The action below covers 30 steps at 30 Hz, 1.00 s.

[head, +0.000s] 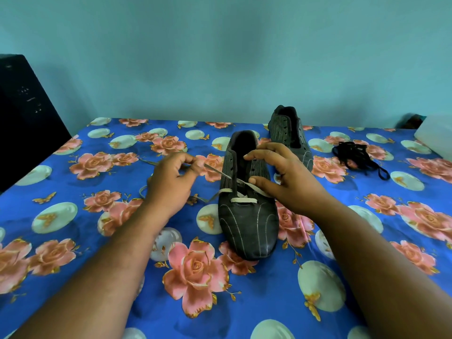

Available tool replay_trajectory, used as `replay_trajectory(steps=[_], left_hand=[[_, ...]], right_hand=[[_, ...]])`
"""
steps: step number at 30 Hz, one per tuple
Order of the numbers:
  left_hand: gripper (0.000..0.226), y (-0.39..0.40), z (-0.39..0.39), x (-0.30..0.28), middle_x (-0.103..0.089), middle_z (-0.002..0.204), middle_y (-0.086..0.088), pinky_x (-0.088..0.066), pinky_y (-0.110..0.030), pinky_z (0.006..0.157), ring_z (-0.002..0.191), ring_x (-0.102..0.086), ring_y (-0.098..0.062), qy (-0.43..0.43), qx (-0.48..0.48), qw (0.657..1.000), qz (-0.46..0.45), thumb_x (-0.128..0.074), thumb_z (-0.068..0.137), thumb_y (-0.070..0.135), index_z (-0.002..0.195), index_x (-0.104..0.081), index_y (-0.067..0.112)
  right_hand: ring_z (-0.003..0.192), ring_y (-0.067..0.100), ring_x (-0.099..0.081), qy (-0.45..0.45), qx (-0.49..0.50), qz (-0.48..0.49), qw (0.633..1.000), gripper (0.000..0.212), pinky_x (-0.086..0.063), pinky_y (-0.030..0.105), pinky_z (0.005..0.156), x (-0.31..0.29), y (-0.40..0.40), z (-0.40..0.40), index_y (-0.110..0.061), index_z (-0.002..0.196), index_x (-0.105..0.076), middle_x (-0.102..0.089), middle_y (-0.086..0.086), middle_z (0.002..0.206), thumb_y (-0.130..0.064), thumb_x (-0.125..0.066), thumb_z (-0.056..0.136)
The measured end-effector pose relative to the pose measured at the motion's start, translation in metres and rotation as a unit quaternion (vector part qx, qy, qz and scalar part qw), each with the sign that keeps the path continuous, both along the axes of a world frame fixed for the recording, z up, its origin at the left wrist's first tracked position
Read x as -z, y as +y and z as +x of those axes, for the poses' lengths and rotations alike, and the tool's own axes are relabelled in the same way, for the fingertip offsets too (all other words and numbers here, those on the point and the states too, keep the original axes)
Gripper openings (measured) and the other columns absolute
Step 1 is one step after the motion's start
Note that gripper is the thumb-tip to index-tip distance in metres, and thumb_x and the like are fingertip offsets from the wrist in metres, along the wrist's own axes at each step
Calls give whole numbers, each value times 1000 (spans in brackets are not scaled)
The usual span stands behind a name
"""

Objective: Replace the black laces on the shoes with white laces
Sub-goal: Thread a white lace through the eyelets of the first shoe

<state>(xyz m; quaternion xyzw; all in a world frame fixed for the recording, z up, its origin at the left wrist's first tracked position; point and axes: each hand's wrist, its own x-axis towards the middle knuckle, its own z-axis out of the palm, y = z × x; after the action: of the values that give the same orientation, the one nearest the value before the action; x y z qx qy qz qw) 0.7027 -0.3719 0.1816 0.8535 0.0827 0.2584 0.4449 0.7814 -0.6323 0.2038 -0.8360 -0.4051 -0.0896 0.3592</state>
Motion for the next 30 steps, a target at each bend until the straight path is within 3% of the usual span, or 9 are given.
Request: replay_trajectory(steps=[6, 10, 12, 17, 21, 23, 25, 27, 30], left_hand=[[40, 20, -1, 1, -70, 96, 14, -48, -58, 97, 99, -65, -23, 59, -137, 986, -75, -45, 72, 80, 88, -64, 48], [22, 11, -3, -5, -65, 117, 3, -33, -46, 94, 120, -52, -31, 79, -195, 975, 63, -58, 96, 52, 96, -68, 33], [19, 4, -7, -11, -63, 126, 5, -30, -47, 94, 128, -47, -28, 32, -170, 977, 125, -61, 97, 45, 106, -69, 30], [44, -18, -9, -12, -59, 124, 22, -33, -44, 100, 129, -49, -14, -36, 34, 987, 153, -53, 84, 70, 110, -72, 40], [37, -24, -6, -3, -64, 118, 19, -42, -54, 103, 122, -56, -17, -49, 103, 985, 130, -59, 84, 65, 97, -75, 34], [35, -22, -3, -1, -63, 113, 23, -44, -47, 102, 119, -57, -15, -53, 109, 985, 122, -61, 84, 59, 92, -75, 28], [30, -20, -2, -1, -62, 110, 25, -43, -29, 97, 114, -58, -5, -54, 120, 987, 95, -66, 85, 52, 91, -74, 23], [20, -15, 0, -2, -65, 108, 18, -46, -21, 90, 107, -61, -1, -49, 129, 989, 57, -72, 90, 38, 92, -75, 18], [9, -3, -2, -3, -65, 110, 18, -47, -43, 97, 111, -59, -6, -22, 87, 994, 60, -71, 93, 34, 91, -72, 26]], right_hand=[[141, 16, -38, 4, 0, -2, 1000, 44, -46, 50, 104, -1, 0, -1, -46, 133, -55, -43, -9, 143, -40, -70, 92], [139, 15, -40, 5, -3, 12, 1000, 38, -43, 49, 109, -1, 1, 0, -42, 132, -57, -46, -7, 140, -36, -67, 96], [137, 14, -42, 1, -5, 21, 1000, 33, -44, 46, 108, -1, 1, 1, -37, 132, -60, -47, -5, 137, -30, -62, 100], [130, 11, -46, -5, 0, 20, 1000, 32, -43, 34, 104, -3, 1, 1, -32, 131, -62, -48, -5, 133, -18, -53, 104], [136, 16, -43, -6, -5, 13, 1000, 33, -44, 46, 107, -2, 1, 0, -33, 133, -60, -48, -2, 136, -22, -58, 102], [136, 17, -43, -4, -7, 13, 1000, 33, -45, 50, 106, -2, 2, 0, -34, 133, -60, -48, -2, 136, -24, -60, 101], [136, 17, -44, -4, -6, 16, 1000, 34, -46, 50, 105, -2, 2, -1, -33, 132, -60, -48, -2, 136, -24, -62, 100], [137, 16, -44, -4, -6, 19, 1000, 35, -45, 50, 105, -2, 2, -1, -34, 132, -60, -49, -3, 136, -24, -64, 98], [141, 16, -40, 4, -4, 19, 1000, 37, -44, 51, 108, -3, 1, -2, -36, 131, -58, -48, -5, 139, -28, -68, 96]])
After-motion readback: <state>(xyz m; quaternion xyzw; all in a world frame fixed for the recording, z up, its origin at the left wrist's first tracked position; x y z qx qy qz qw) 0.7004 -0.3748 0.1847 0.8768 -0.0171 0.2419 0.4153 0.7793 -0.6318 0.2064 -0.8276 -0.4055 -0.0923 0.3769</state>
